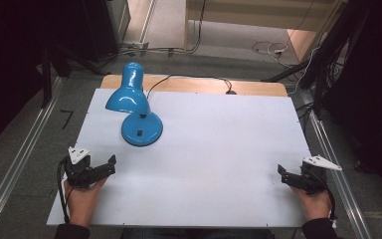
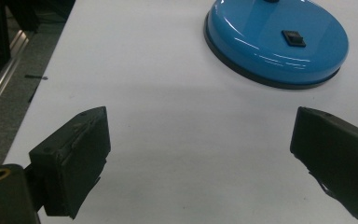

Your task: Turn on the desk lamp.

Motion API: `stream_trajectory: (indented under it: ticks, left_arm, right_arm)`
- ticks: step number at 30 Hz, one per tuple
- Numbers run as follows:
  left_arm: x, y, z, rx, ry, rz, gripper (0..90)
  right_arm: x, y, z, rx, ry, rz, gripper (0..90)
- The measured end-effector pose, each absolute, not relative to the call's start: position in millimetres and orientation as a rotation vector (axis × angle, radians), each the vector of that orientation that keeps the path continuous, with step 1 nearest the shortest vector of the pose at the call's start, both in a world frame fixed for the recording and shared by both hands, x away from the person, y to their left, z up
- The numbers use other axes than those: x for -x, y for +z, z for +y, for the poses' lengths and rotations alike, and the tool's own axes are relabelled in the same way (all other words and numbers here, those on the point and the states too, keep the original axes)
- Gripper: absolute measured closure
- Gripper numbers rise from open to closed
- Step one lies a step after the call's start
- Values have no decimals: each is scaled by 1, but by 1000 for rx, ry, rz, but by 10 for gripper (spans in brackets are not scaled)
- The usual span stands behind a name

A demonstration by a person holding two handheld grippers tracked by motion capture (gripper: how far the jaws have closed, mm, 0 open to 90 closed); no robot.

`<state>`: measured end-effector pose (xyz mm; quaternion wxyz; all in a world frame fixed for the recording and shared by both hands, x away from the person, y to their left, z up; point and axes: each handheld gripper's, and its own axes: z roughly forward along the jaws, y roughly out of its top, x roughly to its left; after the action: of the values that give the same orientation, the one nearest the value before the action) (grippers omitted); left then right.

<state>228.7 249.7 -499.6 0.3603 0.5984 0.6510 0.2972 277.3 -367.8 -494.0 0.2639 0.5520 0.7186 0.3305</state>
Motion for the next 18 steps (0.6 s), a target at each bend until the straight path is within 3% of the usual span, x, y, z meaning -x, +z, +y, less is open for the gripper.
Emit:
stream_trajectory:
  ticks: [18]
  left_arm:
    - [-235, -491, 235, -1533, 751, 1619, 64]
  right_arm:
    - [-265, -487, -357, -1458, 985, 1905, 54]
